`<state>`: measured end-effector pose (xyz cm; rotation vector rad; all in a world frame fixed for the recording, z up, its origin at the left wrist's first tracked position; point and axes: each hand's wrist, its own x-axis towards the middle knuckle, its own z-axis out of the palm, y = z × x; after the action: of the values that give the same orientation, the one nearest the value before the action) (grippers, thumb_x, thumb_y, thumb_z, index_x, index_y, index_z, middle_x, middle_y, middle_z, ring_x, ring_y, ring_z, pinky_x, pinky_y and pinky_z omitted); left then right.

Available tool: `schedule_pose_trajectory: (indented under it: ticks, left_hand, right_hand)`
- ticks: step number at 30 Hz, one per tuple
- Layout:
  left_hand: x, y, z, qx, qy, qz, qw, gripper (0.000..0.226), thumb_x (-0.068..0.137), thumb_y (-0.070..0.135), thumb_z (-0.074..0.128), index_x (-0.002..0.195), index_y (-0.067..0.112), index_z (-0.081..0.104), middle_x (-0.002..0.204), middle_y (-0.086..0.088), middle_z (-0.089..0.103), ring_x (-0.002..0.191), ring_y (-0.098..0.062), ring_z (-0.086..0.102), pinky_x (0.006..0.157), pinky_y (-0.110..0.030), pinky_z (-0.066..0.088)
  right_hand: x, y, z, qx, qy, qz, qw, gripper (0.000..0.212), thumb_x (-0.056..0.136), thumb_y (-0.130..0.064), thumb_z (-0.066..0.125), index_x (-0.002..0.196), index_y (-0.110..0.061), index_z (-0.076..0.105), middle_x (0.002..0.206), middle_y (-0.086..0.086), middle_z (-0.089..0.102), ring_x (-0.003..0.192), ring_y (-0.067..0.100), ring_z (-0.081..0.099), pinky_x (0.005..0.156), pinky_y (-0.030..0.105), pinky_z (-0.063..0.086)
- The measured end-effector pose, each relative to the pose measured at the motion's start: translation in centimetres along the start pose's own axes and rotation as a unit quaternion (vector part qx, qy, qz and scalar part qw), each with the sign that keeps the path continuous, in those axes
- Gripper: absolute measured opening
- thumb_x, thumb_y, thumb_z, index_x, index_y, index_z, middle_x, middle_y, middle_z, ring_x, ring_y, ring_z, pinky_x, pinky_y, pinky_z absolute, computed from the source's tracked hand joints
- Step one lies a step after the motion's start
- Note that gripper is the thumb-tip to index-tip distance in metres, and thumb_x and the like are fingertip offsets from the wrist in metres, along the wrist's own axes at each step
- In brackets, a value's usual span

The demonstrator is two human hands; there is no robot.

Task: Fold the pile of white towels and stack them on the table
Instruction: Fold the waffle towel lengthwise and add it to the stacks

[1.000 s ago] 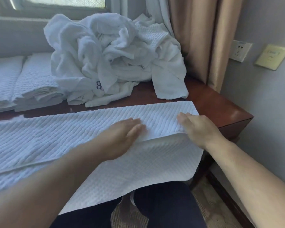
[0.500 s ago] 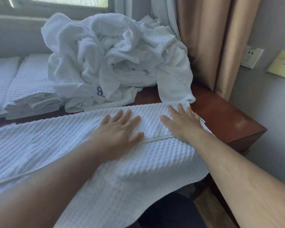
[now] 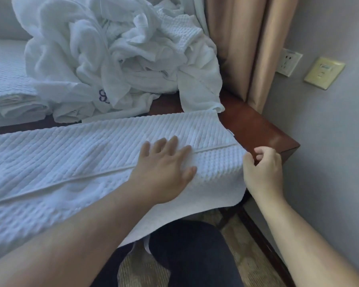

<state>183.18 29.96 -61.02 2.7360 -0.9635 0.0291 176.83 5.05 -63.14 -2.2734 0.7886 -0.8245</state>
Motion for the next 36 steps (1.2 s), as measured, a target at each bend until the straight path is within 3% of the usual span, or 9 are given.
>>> schedule_pose_trajectory:
  ticks: [3, 8, 12, 16, 19, 22, 25, 33, 36]
  left_hand:
    - [0.2, 0.0, 0.3, 0.008, 0.009, 0.0, 1.0, 0.061, 0.096, 0.067, 0.013, 0.152, 0.042, 0.018, 0.165, 0.001, 0.012, 0.15, -0.026, 0.009, 0.118, -0.052, 0.005]
    - [0.1, -0.1, 0.4, 0.007, 0.007, -0.004, 1.0, 0.061, 0.098, 0.066, 0.013, 0.154, 0.042, 0.018, 0.167, 0.001, 0.01, 0.152, -0.026, 0.007, 0.12, -0.052, 0.005]
    - [0.0, -0.2, 0.2, -0.045, 0.047, -0.001, 0.998, 0.054, 0.099, 0.061, 0.021, 0.148, 0.042, 0.037, 0.16, 0.006, 0.029, 0.148, -0.021, 0.018, 0.119, -0.046, 0.009]
    - [-0.7, -0.5, -1.1, -0.198, 0.087, 0.009, 0.976, 0.041, 0.1, 0.058, 0.033, 0.122, 0.042, 0.063, 0.134, 0.022, 0.053, 0.13, -0.009, 0.037, 0.11, -0.037, 0.03]
    - [-1.9, -0.5, -2.7, -0.267, 0.034, 0.044, 0.962, 0.054, 0.088, 0.077, 0.032, 0.106, 0.039, 0.066, 0.108, 0.024, 0.058, 0.103, 0.003, 0.051, 0.084, -0.025, 0.043]
    - [-3.2, 0.1, -4.1, -0.195, -0.068, 0.071, 0.976, 0.06, 0.07, 0.092, 0.037, 0.101, 0.045, 0.054, 0.099, 0.025, 0.054, 0.088, 0.001, 0.056, 0.071, -0.019, 0.04]
    - [-3.8, 0.7, -4.9, -0.124, -0.072, 0.066, 0.987, 0.038, 0.077, 0.073, 0.054, 0.083, 0.037, 0.045, 0.09, 0.016, 0.051, 0.079, -0.009, 0.057, 0.066, -0.023, 0.043]
    - [-0.7, -2.3, -6.6, -0.173, -0.041, -0.09, 0.98, 0.035, 0.107, 0.038, 0.04, 0.08, 0.017, 0.048, 0.076, 0.003, 0.052, 0.065, -0.013, 0.049, 0.057, -0.028, 0.034]
    - [1.0, -3.2, -6.9, -0.118, -0.037, -0.095, 0.988, 0.036, 0.108, 0.04, 0.036, 0.078, 0.021, 0.046, 0.079, 0.002, 0.054, 0.069, -0.013, 0.049, 0.057, -0.03, 0.032]
  right_hand:
    - [-1.4, 1.3, -0.4, 0.044, -0.11, 0.101, 0.988, 0.067, 0.096, -0.053, 0.045, 0.155, -0.029, 0.024, 0.155, 0.004, 0.039, 0.138, 0.026, 0.041, 0.092, 0.035, 0.031]
    - [-2.9, 1.0, -0.9, 0.145, -0.201, 0.141, 0.958, 0.077, 0.096, -0.056, 0.049, 0.155, -0.051, 0.0, 0.161, -0.006, 0.031, 0.143, 0.024, 0.036, 0.095, 0.035, 0.029]
    - [-3.4, 0.4, -2.0, 0.175, -0.215, 0.036, 0.96, 0.073, 0.092, -0.028, 0.059, 0.151, -0.052, 0.024, 0.13, -0.042, 0.043, 0.107, -0.021, 0.05, 0.081, 0.015, 0.037]
    - [-1.6, -2.1, -3.5, 0.292, -0.213, 0.064, 0.93, 0.037, 0.075, -0.04, 0.073, 0.111, -0.046, 0.07, 0.117, -0.013, 0.065, 0.114, 0.003, 0.059, 0.094, 0.03, 0.049]
    - [0.2, -4.4, -4.1, 0.399, -0.244, 0.135, 0.873, 0.017, 0.075, -0.031, 0.082, 0.092, -0.028, 0.079, 0.104, 0.0, 0.074, 0.104, 0.021, 0.07, 0.078, 0.036, 0.057]
    - [1.8, -6.7, -4.3, 0.482, -0.259, 0.194, 0.814, 0.014, 0.086, -0.016, 0.078, 0.099, -0.014, 0.075, 0.089, 0.01, 0.077, 0.082, 0.027, 0.076, 0.064, 0.037, 0.06]
    - [2.7, -8.7, -3.9, 0.506, -0.275, 0.2, 0.793, 0.026, 0.093, -0.01, 0.07, 0.117, -0.008, 0.061, 0.086, 0.012, 0.077, 0.077, 0.024, 0.076, 0.061, 0.034, 0.06]
    - [4.3, -8.6, -2.8, 0.361, -0.368, 0.067, 0.854, 0.043, 0.093, -0.011, 0.045, 0.133, -0.016, 0.062, 0.118, 0.008, 0.074, 0.101, 0.024, 0.072, 0.084, 0.036, 0.05]
    - [4.7, -8.5, -2.1, 0.136, -0.315, -0.089, 0.935, 0.025, 0.09, -0.025, 0.073, 0.114, -0.025, 0.068, 0.098, -0.009, 0.077, 0.091, 0.008, 0.071, 0.074, 0.025, 0.05]
